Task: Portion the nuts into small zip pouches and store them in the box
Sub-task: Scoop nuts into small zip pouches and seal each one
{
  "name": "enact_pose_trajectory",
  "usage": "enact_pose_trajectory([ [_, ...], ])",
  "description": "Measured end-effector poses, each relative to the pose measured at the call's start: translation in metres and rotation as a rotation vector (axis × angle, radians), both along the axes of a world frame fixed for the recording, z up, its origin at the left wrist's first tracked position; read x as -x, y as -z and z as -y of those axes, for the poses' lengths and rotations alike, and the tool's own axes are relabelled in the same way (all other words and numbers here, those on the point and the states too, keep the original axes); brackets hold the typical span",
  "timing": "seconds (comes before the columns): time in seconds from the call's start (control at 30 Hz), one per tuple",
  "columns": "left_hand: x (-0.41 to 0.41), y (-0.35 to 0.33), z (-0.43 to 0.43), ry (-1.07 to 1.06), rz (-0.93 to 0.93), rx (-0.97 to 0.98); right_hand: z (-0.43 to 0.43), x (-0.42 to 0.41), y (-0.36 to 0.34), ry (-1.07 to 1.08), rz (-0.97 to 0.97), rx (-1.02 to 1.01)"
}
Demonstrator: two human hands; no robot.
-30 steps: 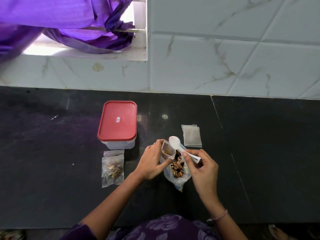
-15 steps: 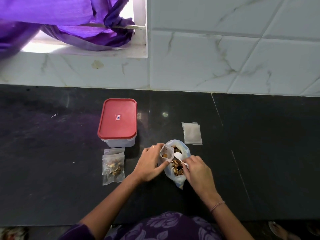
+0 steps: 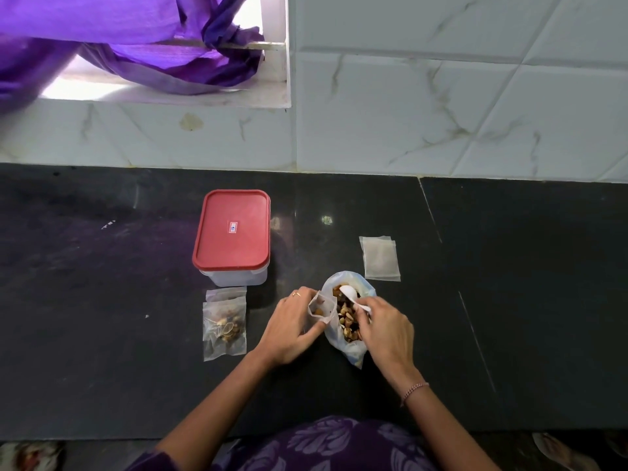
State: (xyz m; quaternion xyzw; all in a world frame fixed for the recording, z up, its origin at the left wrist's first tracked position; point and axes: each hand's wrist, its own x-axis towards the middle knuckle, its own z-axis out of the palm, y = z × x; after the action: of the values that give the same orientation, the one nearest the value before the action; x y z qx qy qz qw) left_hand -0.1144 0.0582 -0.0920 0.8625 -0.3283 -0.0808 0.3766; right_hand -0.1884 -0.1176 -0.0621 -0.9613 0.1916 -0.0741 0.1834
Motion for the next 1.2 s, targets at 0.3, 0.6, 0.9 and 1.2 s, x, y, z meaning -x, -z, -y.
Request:
enact_pose_trajectory([
  [0.3,-0.001,0.002,-0.004,0.013,-0.148,-0.086,0.006,-0.004,0.004,-0.164,-0.076,0.05],
  [0.6,0.0,0.003,-0.004,0.006,-0.149,-0.077,0.001,-0.005,-0.013,-0.141,-0.156,0.222],
  [0.9,0.0,0.009,-0.005,0.068,-0.265,0.007,0.01,-0.024,-0.016,0.069,-0.293,-0.158],
  [1.2,-0.004,0.007,-0.006,0.085,-0.304,0.03,0.001,-0.033,-0.018,0.025,-0.331,-0.164],
])
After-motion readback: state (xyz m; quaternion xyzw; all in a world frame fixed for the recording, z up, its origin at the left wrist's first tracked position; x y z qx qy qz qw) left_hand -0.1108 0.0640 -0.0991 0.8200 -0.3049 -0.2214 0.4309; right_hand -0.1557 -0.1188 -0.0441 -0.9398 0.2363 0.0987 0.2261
